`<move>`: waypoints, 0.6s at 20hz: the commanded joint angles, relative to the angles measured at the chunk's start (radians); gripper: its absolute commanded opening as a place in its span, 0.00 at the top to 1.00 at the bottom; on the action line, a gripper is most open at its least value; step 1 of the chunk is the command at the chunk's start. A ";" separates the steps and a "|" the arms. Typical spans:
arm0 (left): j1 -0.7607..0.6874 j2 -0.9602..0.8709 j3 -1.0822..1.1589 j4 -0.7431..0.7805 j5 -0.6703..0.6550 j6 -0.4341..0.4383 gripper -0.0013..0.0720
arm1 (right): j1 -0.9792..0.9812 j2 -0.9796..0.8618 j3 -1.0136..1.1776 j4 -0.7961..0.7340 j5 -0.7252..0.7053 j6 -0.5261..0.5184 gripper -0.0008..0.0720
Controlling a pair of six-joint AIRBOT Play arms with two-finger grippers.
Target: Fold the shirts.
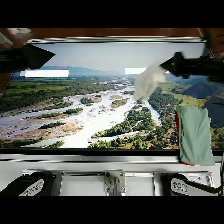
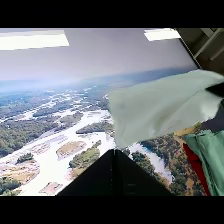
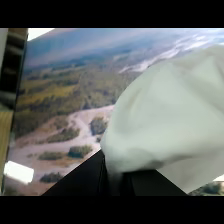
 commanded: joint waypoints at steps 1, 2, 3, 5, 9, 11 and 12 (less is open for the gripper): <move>0.000 -0.009 0.000 0.001 0.000 0.000 0.93 | -0.207 0.050 0.112 -0.156 0.113 0.143 0.89; 0.000 -0.009 0.000 0.001 0.000 0.000 0.93 | -0.266 0.052 0.130 -0.169 0.139 0.156 0.89; 0.000 -0.009 0.000 0.001 -0.001 0.000 0.93 | -0.322 0.052 0.143 -0.173 0.155 0.166 0.89; 0.000 -0.009 0.000 0.000 -0.001 0.000 0.93 | -0.410 0.052 0.152 -0.171 0.173 0.189 0.89; 0.000 -0.009 0.000 0.001 -0.009 0.000 0.93 | -0.508 0.052 0.152 -0.183 0.278 0.196 0.89; 0.000 -0.009 0.000 0.000 -0.009 0.000 0.93 | -0.531 0.052 0.152 -0.254 0.331 0.232 0.89; 0.000 -0.009 0.000 0.000 -0.009 0.000 0.93 | -0.541 0.052 0.152 -0.298 0.351 0.262 0.89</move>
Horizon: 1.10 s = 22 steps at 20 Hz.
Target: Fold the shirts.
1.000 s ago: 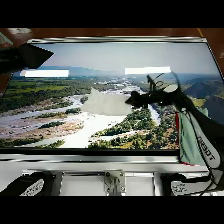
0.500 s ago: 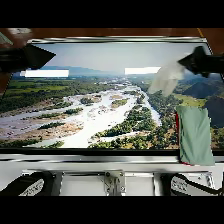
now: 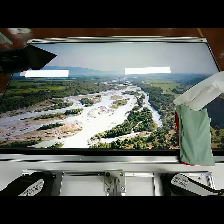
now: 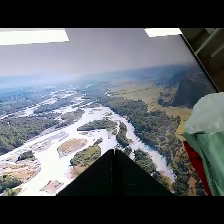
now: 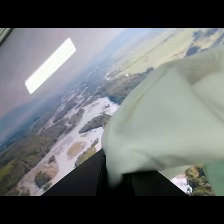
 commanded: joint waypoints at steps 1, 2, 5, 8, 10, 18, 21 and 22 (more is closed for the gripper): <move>0.000 0.000 0.000 0.000 -0.002 0.001 0.93 | -0.061 0.001 0.004 -0.134 0.104 0.088 0.89; 0.000 0.000 0.000 0.000 -0.002 0.001 0.93 | -0.070 0.001 0.004 -0.160 0.120 0.113 0.89; 0.000 0.000 0.000 0.000 -0.002 0.002 0.93 | -0.072 0.001 0.004 -0.231 0.205 0.166 0.89; 0.000 0.000 0.000 0.000 -0.002 0.012 0.93 | -0.072 0.001 0.004 -0.429 0.404 0.189 0.89; 0.000 0.000 0.000 0.000 -0.002 0.012 0.93 | -0.072 0.038 -0.023 -0.536 0.404 0.197 0.89; 0.000 0.001 0.000 0.000 -0.027 0.013 0.93 | -0.072 0.200 -0.459 -0.743 0.404 0.235 0.89; 0.000 0.001 0.000 0.000 -0.027 0.031 0.93 | -0.072 0.227 -0.642 -0.793 0.393 0.238 0.89; 0.000 0.001 0.000 0.000 -0.027 0.031 0.93 | -0.072 0.229 -0.689 -0.803 0.384 0.239 0.89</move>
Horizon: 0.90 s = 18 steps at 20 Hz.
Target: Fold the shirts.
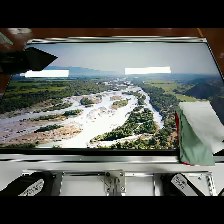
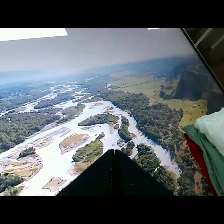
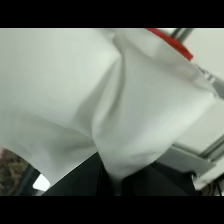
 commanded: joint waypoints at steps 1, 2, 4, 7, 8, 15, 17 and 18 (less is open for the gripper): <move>0.000 0.001 0.000 0.000 -0.002 0.010 0.93 | 0.001 0.027 -0.196 -0.062 0.065 0.012 0.89; 0.000 0.001 0.000 0.000 -0.002 0.010 0.93 | 0.001 0.027 -0.228 -0.063 0.050 0.023 0.89; 0.000 0.001 0.000 0.000 -0.002 0.010 0.93 | 0.001 0.027 -0.264 -0.058 0.002 0.048 0.88; 0.000 0.001 0.000 0.000 -0.002 0.010 0.93 | 0.001 0.027 -0.275 -0.062 -0.045 0.030 0.26; 0.000 0.001 0.000 0.000 -0.002 0.010 0.93 | 0.001 0.027 -0.275 -0.063 -0.048 -0.002 0.15; -0.045 -0.057 0.000 0.154 -0.004 -0.010 0.93 | 0.002 0.052 0.048 0.388 -0.422 -0.098 0.40; -0.111 -0.098 0.000 0.375 -0.040 -0.129 0.93 | 0.050 0.092 0.139 0.764 -0.719 -0.224 0.40; -0.152 -0.128 0.001 0.502 -0.086 -0.202 0.93 | 0.102 0.106 0.163 0.900 -0.807 -0.311 0.40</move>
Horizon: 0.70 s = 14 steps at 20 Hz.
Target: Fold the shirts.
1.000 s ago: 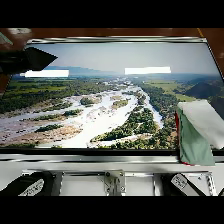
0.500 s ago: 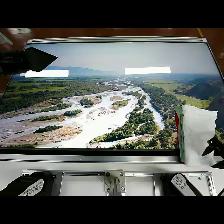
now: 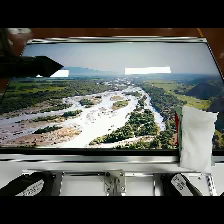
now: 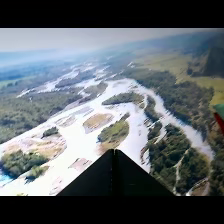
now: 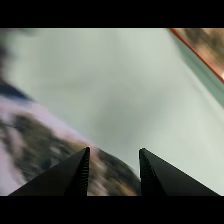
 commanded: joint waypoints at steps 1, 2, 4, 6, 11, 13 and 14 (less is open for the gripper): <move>-0.117 -0.086 0.006 0.392 -0.132 -0.200 0.93 | 0.142 0.044 0.135 0.566 -0.403 -0.281 0.54; -0.160 -0.117 0.012 0.470 -0.203 -0.219 0.93 | 0.231 0.043 0.149 0.577 -0.402 -0.366 0.59; -0.244 -0.178 0.021 0.599 -0.317 -0.246 0.92 | 0.452 0.029 0.150 0.374 -0.357 -0.374 0.58; -0.297 -0.222 0.022 0.635 -0.340 -0.255 0.12 | 0.673 -0.029 0.150 0.032 -0.282 -0.198 0.05; -0.318 -0.262 0.022 0.636 -0.338 -0.332 0.04 | 0.950 -0.243 0.150 -0.332 -0.062 -0.040 0.05; -0.317 -0.262 0.022 0.636 -0.337 -0.332 0.04 | 0.968 -0.291 0.150 -0.327 -0.037 -0.041 0.05; -0.317 -0.262 0.022 0.636 -0.337 -0.332 0.04 | 0.970 -0.304 0.150 -0.320 -0.037 -0.041 0.05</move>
